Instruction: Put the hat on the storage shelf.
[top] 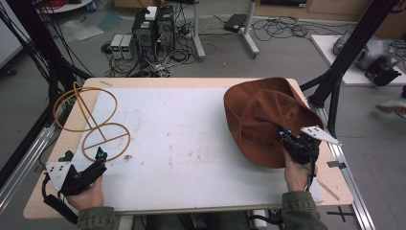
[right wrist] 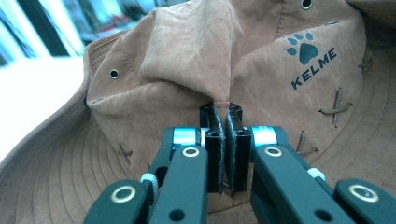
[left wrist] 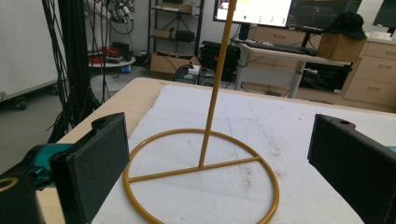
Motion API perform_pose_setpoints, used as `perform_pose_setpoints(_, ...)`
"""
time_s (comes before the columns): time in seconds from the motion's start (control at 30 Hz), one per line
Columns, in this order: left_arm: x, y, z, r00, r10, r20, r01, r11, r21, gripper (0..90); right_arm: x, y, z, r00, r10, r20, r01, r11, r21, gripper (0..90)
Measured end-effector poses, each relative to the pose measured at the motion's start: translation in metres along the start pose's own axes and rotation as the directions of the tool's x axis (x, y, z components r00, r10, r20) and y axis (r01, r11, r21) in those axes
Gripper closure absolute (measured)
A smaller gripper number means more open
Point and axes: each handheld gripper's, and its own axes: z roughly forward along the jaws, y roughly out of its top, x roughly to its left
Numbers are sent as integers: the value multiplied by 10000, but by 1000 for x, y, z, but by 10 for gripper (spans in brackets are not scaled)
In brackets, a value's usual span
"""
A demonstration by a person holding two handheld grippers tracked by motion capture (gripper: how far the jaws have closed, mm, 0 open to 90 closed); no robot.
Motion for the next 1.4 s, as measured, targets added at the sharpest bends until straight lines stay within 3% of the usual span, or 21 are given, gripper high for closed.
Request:
perform_pose_setpoints(0.23, -2, -1, 1, 10000, 36, 66, -36, 10000, -4, 57, 14, 31, -15, 9950, -57, -995, -41, 9953, -971, 887)
perform_pose_setpoints(0.33, -3, -2, 1, 9999, 68, 110, -68, 10000, 12, 57, 28, 55, -20, 9856, -145, -1684, -101, 9895, -1443, 886)
perform_pose_setpoints(0.4, -4, -2, 1, 9999, 39, 106, -40, 10000, 6, 57, 32, 62, -21, 9825, -207, -1852, -90, 9874, -1582, 886)
perform_pose_setpoints(0.47, -3, -2, 1, 9999, -21, 101, 21, 10000, 9, 57, 47, 81, -18, 9691, -297, -2448, -135, 9848, -1730, 886)
perform_pose_setpoints(0.53, -3, -2, 1, 10000, -17, 89, 17, 10000, 7, 57, 53, 86, -17, 9638, -344, -2646, -135, 9841, -1769, 886)
perform_pose_setpoints(0.57, -3, -2, 1, 10000, -25, 93, 25, 10000, 6, 57, 64, 97, -14, 9540, -440, -2966, -127, 9823, -1867, 886)
perform_pose_setpoints(0.63, -2, -3, 0, 10000, -38, 70, 38, 10000, 5, 57, 70, 102, -13, 9489, -483, -3120, -133, 9812, -1924, 886)
perform_pose_setpoints(0.7, 1, -3, -1, 10000, -71, 42, 71, 10000, 13, 57, 80, 111, -10, 9369, -448, -3467, -290, 9784, -2046, 886)
perform_pose_setpoints(0.73, 2, -3, -2, 9999, -162, -7, 162, 9999, -5, 57, 90, 120, -7, 9240, -459, -3797, -391, 9762, -2133, 886)
perform_pose_setpoints(0.83, 4, -3, -4, 9998, -217, -7, 217, 9998, -15, 57, 101, 129, -4, 9170, -580, -3946, -363, 9731, -2274, 886)
perform_pose_setpoints(0.93, 6, -3, -5, 9998, -209, -45, 209, 9998, -64, 57, 125, 148, 4, 9013, -863, -4245, -245, 9683, -2487, 886)
perform_pose_setpoints(0.97, 7, -3, -6, 9998, -206, -37, 206, 9998, -45, 57, 125, 148, 4, 9013, -863, -4245, -245, 9683, -2487, 886)
perform_pose_setpoints(1.03, 7, -4, -6, 9997, -252, -41, 252, 9996, -87, 57, 138, 157, 10, 8881, -827, -4521, -362, 9680, -2483, 886)
perform_pose_setpoints(1.07, 7, -4, -7, 9997, -247, -35, 247, 9997, -71, 57, 151, 167, 18, 8722, -945, -4800, -346, 9667, -2534, 885)
perform_pose_setpoints(1.2, 9, -5, -6, 9996, -276, -5, 276, 9996, -68, 57, 182, 185, 36, 8386, -876, -5377, -481, 9712, -2333, 885)
perform_pose_setpoints(1.23, 9, -5, -6, 9995, -302, -1, 302, 9995, -73, 57, 182, 185, 36, 8386, -876, -5377, -481, 9712, -2333, 885)
perform_pose_setpoints(1.27, 10, -5, -6, 9996, -285, -3, 285, 9996, -42, 57, 200, 191, 47, 8176, -896, -5687, -468, 9742, -2209, 885)
perform_pose_setpoints(1.3, 10, -5, -6, 9995, -327, 17, 327, 9995, -36, 57, 200, 191, 47, 8176, -896, -5687, -468, 9742, -2209, 885)
perform_pose_setpoints(1.33, 10, -5, -6, 9994, -342, 21, 342, 9994, -41, 57, 219, 194, 60, 7949, -942, -5994, -390, 9779, -2053, 885)
perform_pose_setpoints(1.37, 10, -5, -6, 9993, -381, 26, 381, 9993, -43, 57, 219, 194, 60, 7949, -942, -5994, -390, 9779, -2053, 885)
perform_pose_setpoints(1.4, 10, -6, -5, 9992, -397, 38, 397, 9992, -36, 57, 229, 194, 66, 7870, -1043, -6081, -289, 9783, -2053, 885)
